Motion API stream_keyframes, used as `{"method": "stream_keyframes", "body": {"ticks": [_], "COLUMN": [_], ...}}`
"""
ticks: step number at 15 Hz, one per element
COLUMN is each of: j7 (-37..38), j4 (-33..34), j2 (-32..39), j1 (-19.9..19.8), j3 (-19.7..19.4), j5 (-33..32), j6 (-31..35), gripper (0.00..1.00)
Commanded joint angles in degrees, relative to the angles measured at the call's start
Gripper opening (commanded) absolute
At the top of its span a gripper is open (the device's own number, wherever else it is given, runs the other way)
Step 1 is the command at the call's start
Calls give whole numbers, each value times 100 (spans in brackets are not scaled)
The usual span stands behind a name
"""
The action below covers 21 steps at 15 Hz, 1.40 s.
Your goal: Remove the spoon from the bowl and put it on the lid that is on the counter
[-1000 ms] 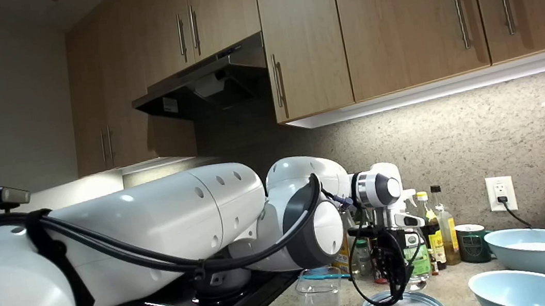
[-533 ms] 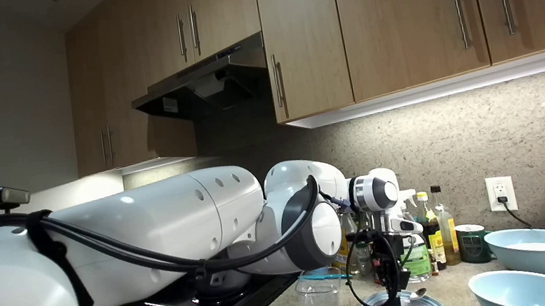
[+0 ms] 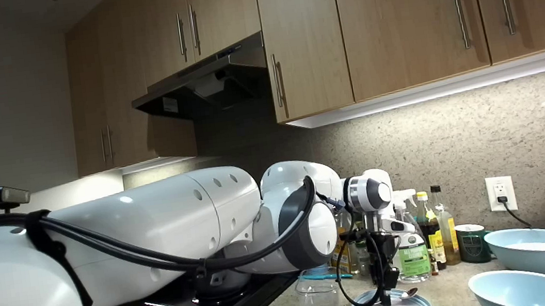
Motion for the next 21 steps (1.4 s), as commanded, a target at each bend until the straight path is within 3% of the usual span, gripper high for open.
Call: {"method": "stream_keyframes", "body": {"ticks": [1,7,11,14,21], "j7": [293,475,778,1022,1425], "j4": [1,-1,-58,-75,31], "j2": [152,128,-38,-83,-55], "j1": [-48,-129,-107,-94,-105], "j3": [188,274,386,373,198], "j5": [247,353,108,59,190], "j6": [66,235,1008,1609,2299], "gripper": [36,73,98,100,100]}}
